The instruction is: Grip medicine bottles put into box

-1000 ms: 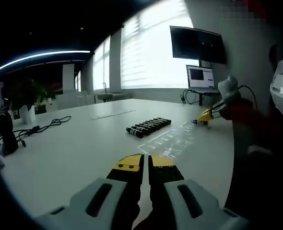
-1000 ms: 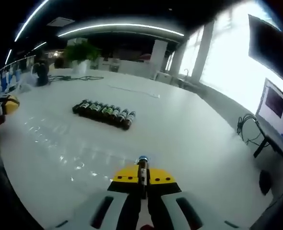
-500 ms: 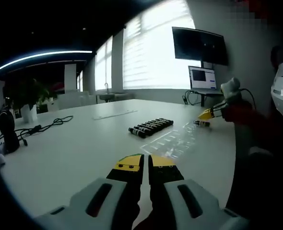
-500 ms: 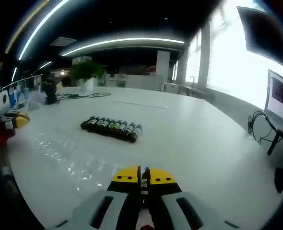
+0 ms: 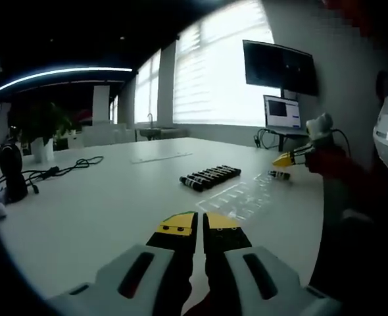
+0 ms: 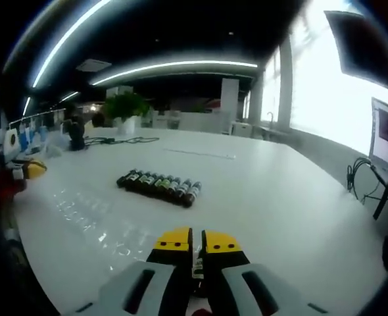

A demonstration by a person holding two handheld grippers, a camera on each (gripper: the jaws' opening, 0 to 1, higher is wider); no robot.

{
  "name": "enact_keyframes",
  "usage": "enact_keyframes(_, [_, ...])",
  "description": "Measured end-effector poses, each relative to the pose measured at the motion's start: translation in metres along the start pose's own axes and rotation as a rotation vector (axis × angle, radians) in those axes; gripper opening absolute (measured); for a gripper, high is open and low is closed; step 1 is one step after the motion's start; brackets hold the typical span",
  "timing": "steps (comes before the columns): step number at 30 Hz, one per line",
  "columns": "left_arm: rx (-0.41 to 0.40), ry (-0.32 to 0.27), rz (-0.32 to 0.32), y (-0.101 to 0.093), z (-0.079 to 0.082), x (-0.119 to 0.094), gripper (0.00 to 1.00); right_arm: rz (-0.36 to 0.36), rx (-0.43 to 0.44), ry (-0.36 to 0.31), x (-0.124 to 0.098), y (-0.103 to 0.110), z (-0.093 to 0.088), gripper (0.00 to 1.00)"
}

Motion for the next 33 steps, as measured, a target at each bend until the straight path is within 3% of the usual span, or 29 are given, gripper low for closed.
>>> enact_keyframes(33, [0.029, -0.007, 0.001, 0.001, -0.004, 0.000, 0.00, 0.029, -0.076, -0.020, 0.022, -0.001, 0.020, 0.04])
Point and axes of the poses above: the point that each gripper's makers call its tool centre point, and the gripper's own axes: x roughly forward along the fingers, y roughly to its left, z roughly out of its top, the point moved 9 cm from there along -x, roughly backward along the fingers, and after that the axes turned 10 degrees about z, right-handed, at the moved point
